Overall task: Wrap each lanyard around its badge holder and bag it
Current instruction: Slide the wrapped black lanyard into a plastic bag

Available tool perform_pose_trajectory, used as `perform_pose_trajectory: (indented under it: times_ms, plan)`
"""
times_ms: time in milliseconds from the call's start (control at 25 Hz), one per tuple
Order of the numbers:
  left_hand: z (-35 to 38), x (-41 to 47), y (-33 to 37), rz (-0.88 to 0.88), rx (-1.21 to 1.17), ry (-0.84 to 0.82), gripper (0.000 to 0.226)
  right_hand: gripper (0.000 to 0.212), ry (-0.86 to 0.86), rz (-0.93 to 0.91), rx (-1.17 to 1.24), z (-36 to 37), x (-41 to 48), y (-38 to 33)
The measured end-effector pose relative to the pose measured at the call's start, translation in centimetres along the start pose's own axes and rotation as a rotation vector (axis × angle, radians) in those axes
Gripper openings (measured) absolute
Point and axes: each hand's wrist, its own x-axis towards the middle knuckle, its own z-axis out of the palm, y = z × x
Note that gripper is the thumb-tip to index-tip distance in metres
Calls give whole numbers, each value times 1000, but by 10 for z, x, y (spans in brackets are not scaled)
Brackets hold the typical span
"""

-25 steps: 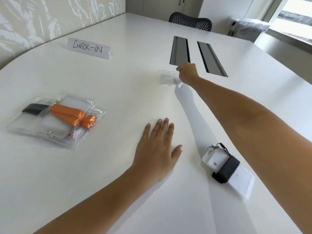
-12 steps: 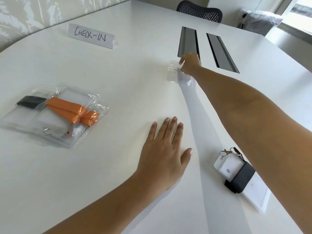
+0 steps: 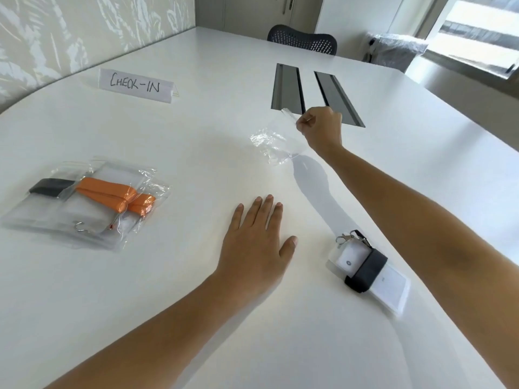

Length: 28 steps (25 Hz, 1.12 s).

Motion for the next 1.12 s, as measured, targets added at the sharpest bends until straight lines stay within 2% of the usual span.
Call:
perform_pose_trajectory:
  times_ms: [200,320,400,480,640,800,1000,1120]
  plan:
    - [-2,1,2,-6,-39,-7,69,6,31,12,237,-72,-63,-4]
    - [-6,2,6,-26,-219,72,82,8,13,74,368,-107,-98,-5]
    - [-16,2,20,55,-316,210,90,10,-8,113,450,-132,-123,-4]
    - [-26,5,37,166,-300,317,96,11,-48,144,527,-151,-144,-4]
    - [-38,11,74,243,-332,349,112,10,-145,165,652,-171,-178,-9]
    - [-42,14,92,231,-351,389,123,9,-185,164,674,-182,-199,-9]
    - [-42,15,97,236,-336,457,111,9,-203,164,667,-194,-200,-6]
    - [-44,16,99,248,-339,457,113,8,-224,149,643,-196,-197,-7]
